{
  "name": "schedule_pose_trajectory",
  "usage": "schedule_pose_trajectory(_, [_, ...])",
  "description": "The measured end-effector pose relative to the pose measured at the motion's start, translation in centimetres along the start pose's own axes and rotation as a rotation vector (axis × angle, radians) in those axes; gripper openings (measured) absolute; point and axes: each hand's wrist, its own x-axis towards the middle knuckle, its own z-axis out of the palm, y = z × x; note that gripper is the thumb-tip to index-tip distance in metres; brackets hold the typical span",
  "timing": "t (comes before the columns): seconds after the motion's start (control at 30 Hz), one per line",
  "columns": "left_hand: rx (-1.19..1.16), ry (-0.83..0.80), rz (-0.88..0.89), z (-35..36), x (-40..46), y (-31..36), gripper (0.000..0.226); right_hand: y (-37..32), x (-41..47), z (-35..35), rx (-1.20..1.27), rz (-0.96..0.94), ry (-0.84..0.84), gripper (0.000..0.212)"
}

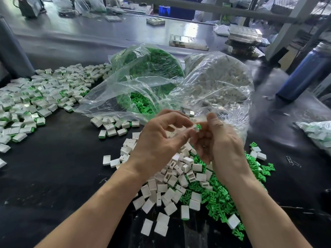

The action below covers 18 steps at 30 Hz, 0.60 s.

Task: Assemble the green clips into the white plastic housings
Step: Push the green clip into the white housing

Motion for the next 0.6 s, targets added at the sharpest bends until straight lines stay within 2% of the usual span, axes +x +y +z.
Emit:
schedule_pose_trajectory(0.1, [0.014, -0.027, 0.025, 0.8, 0.0, 0.3, 0.011, 0.1, -0.3, 0.7, 0.016, 0.075, 0.004, 0.069])
schedule_pose_trajectory(0.4, [-0.126, -0.043, -0.055, 2.1, -0.1, 0.6, 0.008, -0.1, -0.2, 2.3, 0.217, 0.089, 0.079, 0.049])
schedule_pose_trajectory(0.6, [-0.179, -0.015, -0.064, 2.8, -0.3, 0.8, 0.008, 0.0, -0.4, 3.0, 0.263, 0.013, 0.118, 0.046])
